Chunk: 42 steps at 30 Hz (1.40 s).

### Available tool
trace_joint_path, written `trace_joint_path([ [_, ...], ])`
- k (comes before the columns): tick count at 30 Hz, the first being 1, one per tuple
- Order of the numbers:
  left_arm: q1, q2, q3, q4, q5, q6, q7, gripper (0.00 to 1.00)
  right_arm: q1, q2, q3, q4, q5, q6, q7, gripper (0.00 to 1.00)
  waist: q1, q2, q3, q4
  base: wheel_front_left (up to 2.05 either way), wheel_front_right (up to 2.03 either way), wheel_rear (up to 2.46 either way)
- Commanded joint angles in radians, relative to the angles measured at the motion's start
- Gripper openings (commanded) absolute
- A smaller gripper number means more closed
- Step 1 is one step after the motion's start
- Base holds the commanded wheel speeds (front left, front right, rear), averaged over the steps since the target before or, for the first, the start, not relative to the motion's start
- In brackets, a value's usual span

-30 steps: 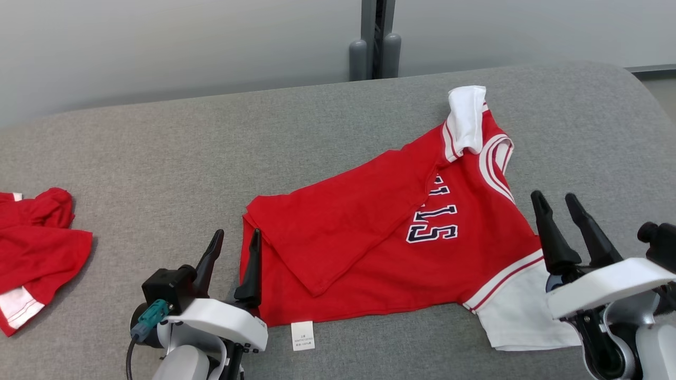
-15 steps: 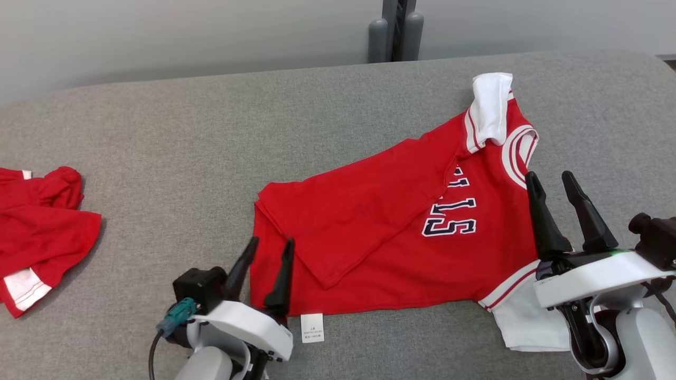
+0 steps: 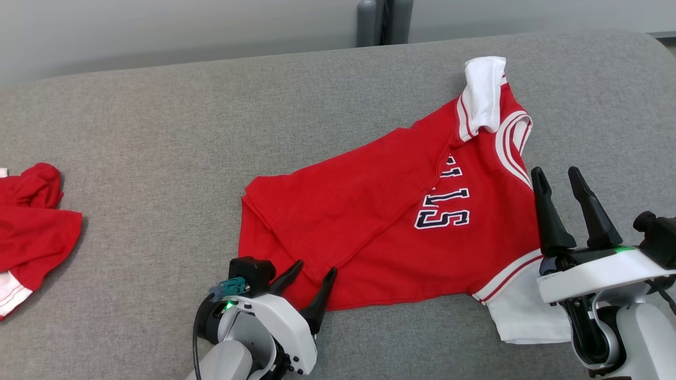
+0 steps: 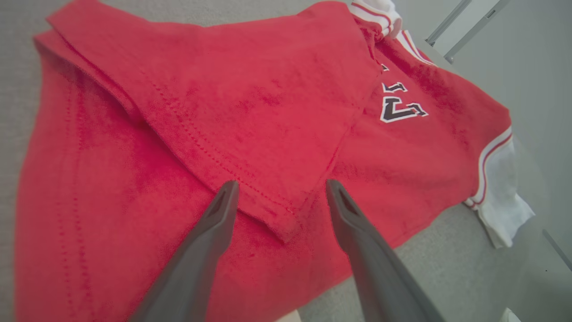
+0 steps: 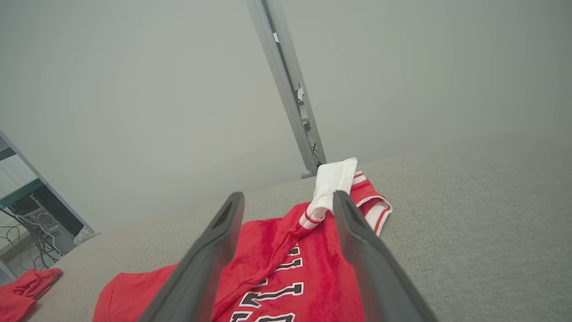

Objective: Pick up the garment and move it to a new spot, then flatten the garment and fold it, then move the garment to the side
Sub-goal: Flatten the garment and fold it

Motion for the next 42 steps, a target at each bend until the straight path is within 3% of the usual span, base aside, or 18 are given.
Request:
trace_joint_path([
  [1, -0.011, 0.013, -0.007, 0.003, 0.01, 0.001, 0.005, 1.0, -0.01, -0.003, 0.0, 0.002, 0.007, 0.0, -0.007, 1.0, 0.0, -0.0001, 0.002, -0.003, 0.0, 0.0, 0.0],
  [10, -0.012, 0.037, -0.05, -0.005, 0.05, 0.007, 0.019, 1.0, -0.016, -0.003, 0.006, 0.024, 0.01, 0.0, -0.02, 1.0, 0.0, -0.0001, 0.009, -0.008, 0.0, 0.0, 0.0],
  [11, -0.013, 0.037, -0.053, -0.006, 0.053, 0.006, 0.018, 0.69, -0.016, -0.003, 0.007, 0.026, 0.01, 0.0, -0.021, 1.0, 0.0, -0.0001, 0.009, -0.008, 0.0, 0.0, 0.0],
  [12, -0.014, 0.036, -0.055, -0.008, 0.052, 0.002, 0.014, 0.27, -0.016, -0.003, 0.008, 0.028, 0.011, 0.0, -0.021, 1.0, 0.0, -0.0001, 0.008, -0.009, 0.0, 0.0, 0.0],
  [13, -0.014, 0.035, -0.054, -0.01, 0.047, -0.001, 0.011, 0.0, -0.016, -0.003, 0.009, 0.031, 0.011, 0.0, -0.022, 1.0, 0.0, -0.0001, 0.006, -0.009, 0.0, 0.0, 0.0],
  [22, -0.014, 0.043, -0.039, -0.024, 0.022, -0.008, -0.009, 0.0, -0.016, 0.001, 0.014, 0.049, 0.024, 0.0, -0.024, 1.0, 0.0, -0.0001, -0.008, -0.015, 0.0, 0.0, 0.0],
  [30, -0.069, 0.06, 0.032, -0.102, -0.061, -0.03, -0.006, 0.0, -0.022, 0.003, 0.021, 0.056, 0.024, 0.0, -0.03, 1.0, 0.0, -0.0001, -0.013, -0.028, 0.0, 0.0, 0.0],
  [37, -0.209, 0.084, 0.105, -0.167, -0.178, -0.043, 0.131, 0.0, -0.049, 0.01, 0.042, 0.046, 0.021, 0.0, -0.035, 1.0, 0.0, -0.0001, 0.032, -0.077, 0.0, 0.0, 0.0],
  [42, -0.375, 0.141, 0.193, -0.135, -0.236, 0.007, 0.247, 0.0, -0.072, 0.024, 0.054, 0.049, 0.031, 0.0, -0.055, 1.0, 0.0, -0.0001, 0.096, -0.134, 0.0, 0.0, 0.0],
])
